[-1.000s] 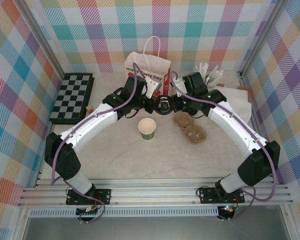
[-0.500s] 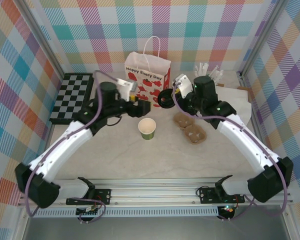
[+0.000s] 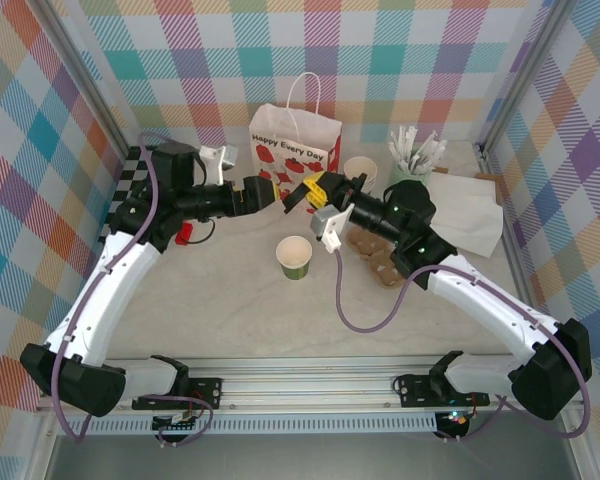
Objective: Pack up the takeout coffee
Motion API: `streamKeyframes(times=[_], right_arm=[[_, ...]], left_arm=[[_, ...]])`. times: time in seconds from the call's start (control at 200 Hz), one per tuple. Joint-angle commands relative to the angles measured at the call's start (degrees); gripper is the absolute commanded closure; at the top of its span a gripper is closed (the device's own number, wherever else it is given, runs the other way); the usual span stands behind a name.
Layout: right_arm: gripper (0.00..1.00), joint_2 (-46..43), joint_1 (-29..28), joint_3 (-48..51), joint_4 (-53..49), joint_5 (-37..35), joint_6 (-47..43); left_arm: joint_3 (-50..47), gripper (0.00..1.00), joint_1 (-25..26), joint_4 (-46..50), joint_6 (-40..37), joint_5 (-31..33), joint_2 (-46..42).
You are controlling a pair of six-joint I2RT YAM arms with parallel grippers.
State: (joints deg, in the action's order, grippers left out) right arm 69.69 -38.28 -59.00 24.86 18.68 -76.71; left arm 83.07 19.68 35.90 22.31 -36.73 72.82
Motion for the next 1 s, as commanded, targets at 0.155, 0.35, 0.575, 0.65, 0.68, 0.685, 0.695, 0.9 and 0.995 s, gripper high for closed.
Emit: streamKeyframes(times=[0.155, 0.35, 0.575, 0.65, 0.68, 0.685, 0.695, 0.9, 0.995], right_arm=[[1.00, -3.31, -1.94, 0.38, 5.91, 13.09, -14.11], [1.00, -3.86, -4.33, 0.82, 4.75, 15.57, -19.35], [1.00, -2.64, -5.14, 0.21, 6.41, 17.16, -20.72], [1.00, -2.41, -5.21, 0.12, 6.56, 17.57, -20.76], [1.00, -2.37, -5.30, 0.03, 6.47, 17.71, -20.76], [1.00, -2.32, -5.26, -0.01, 6.45, 17.75, -20.76], [1.00, -2.29, -5.28, -0.05, 6.43, 17.79, -20.81], [1.00, -1.45, -5.55, -0.94, 6.39, 17.51, -21.52], [1.00, -1.09, -6.29, -0.94, 6.87, 17.64, -21.27]], left_arm=[[6.89, 0.22, -1.10, 7.59, -5.47, -22.62, 1.63], [9.83, 0.44, -1.05, 10.99, -7.39, -26.68, 3.30], [9.77, 0.52, -1.05, 18.64, -16.80, -30.16, 2.80], [9.84, 0.53, -1.14, 20.73, -19.09, -30.15, 2.79], [9.82, 0.55, -1.14, 20.79, -19.20, -30.24, 2.88], [9.78, 0.56, -1.18, 20.79, -19.21, -30.24, 2.87], [9.71, 0.57, -1.15, 20.79, -19.23, -30.24, 2.97], [8.96, 0.61, -1.18, 20.75, -19.84, -31.83, 4.00], [8.09, 0.58, -1.14, 18.12, -17.85, -33.18, 4.27]])
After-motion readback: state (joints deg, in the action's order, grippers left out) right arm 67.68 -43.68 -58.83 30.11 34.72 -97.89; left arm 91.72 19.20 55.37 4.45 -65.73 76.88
